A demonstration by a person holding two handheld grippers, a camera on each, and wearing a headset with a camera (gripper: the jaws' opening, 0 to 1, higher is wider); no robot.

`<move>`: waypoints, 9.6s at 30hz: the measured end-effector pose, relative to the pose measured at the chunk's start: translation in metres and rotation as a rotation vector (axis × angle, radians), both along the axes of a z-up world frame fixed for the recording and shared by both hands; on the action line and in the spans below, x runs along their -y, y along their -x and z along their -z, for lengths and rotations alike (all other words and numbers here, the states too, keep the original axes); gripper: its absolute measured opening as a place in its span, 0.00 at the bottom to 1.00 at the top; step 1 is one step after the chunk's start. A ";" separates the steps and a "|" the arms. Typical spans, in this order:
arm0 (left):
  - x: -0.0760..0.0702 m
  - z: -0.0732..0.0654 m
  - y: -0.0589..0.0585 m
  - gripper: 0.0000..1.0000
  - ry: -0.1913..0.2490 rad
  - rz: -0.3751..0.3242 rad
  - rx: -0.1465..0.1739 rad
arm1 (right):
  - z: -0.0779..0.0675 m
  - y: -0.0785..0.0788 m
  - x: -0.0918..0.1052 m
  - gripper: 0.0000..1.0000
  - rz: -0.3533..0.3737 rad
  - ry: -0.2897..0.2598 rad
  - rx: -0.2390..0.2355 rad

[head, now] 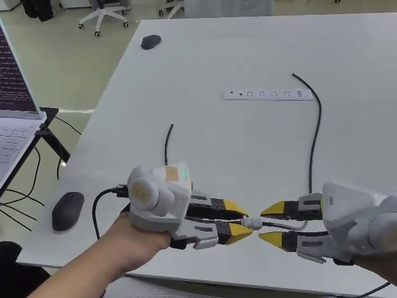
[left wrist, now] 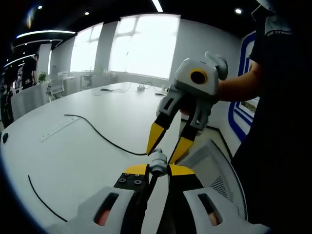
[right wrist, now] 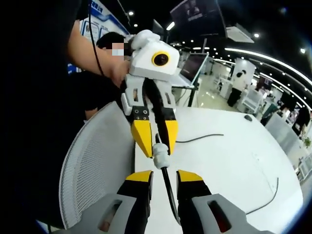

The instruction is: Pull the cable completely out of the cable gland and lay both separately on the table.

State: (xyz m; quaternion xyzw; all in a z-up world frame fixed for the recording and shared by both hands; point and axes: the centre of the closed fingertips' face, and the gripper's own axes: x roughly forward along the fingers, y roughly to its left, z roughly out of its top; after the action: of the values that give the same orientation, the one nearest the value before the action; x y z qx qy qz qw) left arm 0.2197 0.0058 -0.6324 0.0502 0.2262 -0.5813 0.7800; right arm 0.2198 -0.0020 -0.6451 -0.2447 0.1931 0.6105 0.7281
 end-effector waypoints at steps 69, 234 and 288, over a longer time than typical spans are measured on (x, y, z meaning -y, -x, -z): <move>-0.014 -0.002 -0.025 0.15 0.010 -0.107 0.015 | 0.048 -0.062 0.063 0.00 0.649 -0.069 -0.234; -0.022 0.016 -0.023 0.15 -0.066 -0.119 -0.016 | 0.018 -0.027 -0.021 0.01 0.222 0.151 0.060; -0.021 0.011 -0.025 0.15 -0.048 -0.139 -0.010 | 0.090 -0.049 0.061 0.01 0.903 -0.130 -0.588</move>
State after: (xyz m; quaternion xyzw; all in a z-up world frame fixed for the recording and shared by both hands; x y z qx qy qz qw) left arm 0.2448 0.0272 -0.6431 0.0499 0.2469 -0.5204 0.8160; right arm 0.2693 -0.0633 -0.7346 0.0892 0.4364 0.2903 0.8470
